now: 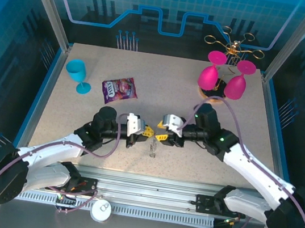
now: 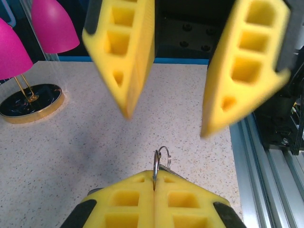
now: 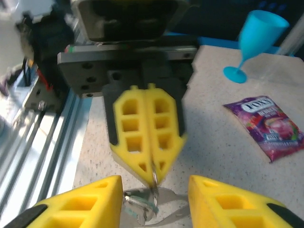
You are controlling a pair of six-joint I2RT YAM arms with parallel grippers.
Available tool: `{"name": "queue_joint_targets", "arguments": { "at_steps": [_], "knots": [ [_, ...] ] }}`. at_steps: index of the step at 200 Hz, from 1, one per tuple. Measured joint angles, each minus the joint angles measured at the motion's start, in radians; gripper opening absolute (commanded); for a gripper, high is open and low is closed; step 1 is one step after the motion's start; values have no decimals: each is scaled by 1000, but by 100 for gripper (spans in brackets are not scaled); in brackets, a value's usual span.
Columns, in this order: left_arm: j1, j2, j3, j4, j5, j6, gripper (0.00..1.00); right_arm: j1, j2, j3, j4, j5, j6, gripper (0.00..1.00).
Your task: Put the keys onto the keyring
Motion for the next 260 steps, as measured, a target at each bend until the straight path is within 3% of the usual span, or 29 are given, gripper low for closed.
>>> {"name": "queue_joint_targets", "arguments": {
  "at_steps": [38,75,130,208,240,260],
  "knots": [
    [0,-7,-51,79,1,-7,0,-35,-59,-190,220,-32,171,41],
    [0,-6,-53,145,2,-27,0,-27,-10,-215,362,-40,258,33],
    [5,-3,-60,189,4,-41,0,-25,38,-222,456,-64,328,0],
    [7,33,-95,318,9,-124,0,-21,67,-220,441,-73,325,2],
    [8,60,-103,375,16,-151,0,-18,87,-196,424,-69,329,29],
    [7,64,-103,396,16,-158,0,-20,68,-198,429,-65,344,34]
  ]
}}
